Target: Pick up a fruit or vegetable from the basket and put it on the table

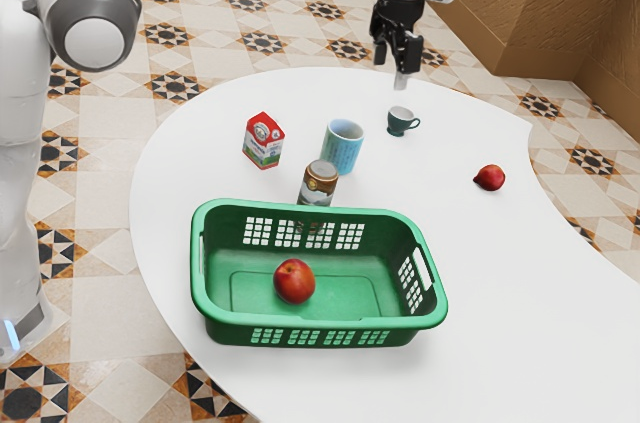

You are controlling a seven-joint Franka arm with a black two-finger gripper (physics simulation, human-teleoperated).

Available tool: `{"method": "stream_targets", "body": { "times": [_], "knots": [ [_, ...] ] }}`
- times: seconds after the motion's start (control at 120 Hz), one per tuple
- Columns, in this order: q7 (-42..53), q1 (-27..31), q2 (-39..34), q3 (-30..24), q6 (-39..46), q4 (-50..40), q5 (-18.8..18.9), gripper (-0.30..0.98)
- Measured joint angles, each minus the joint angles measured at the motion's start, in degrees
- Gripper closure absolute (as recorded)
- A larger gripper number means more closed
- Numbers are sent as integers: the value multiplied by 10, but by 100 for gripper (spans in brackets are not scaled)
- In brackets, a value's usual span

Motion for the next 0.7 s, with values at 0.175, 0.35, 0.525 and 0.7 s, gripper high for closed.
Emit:
{"method": "stream_targets", "body": {
  "times": [0.175, 0.35, 0.525, 0.7],
  "knots": [
    [13, 3, -2, 1, -2, 1, -8, 0],
    [22, 7, -41, -3, -56, 114, -14, 0],
    [29, -1, -47, -65, -149, 94, -22, 0],
    [34, -1, -17, -74, -167, 86, -21, 0]
  ]
}}
